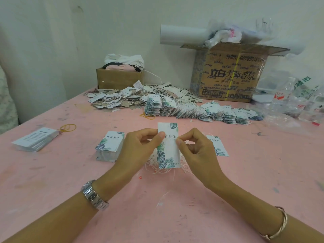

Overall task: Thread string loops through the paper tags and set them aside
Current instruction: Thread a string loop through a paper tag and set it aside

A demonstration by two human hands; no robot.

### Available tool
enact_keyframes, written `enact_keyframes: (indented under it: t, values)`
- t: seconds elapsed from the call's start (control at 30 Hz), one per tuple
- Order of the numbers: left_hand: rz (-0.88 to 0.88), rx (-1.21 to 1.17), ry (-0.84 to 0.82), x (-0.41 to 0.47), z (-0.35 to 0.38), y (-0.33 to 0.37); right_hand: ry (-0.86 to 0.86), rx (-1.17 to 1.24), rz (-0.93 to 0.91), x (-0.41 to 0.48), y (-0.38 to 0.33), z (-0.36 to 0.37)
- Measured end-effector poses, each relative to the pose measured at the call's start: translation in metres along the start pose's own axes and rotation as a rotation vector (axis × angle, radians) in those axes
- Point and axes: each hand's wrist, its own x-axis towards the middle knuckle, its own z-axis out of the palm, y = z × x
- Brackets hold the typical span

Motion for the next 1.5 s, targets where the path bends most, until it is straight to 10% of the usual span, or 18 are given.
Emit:
enact_keyframes:
  t: [1.5]
  values:
    - [-0.027, -0.056, -0.168, -0.012, 0.008, -0.002, -0.206, 0.441, 0.367, 0.022, 0.002, -0.018]
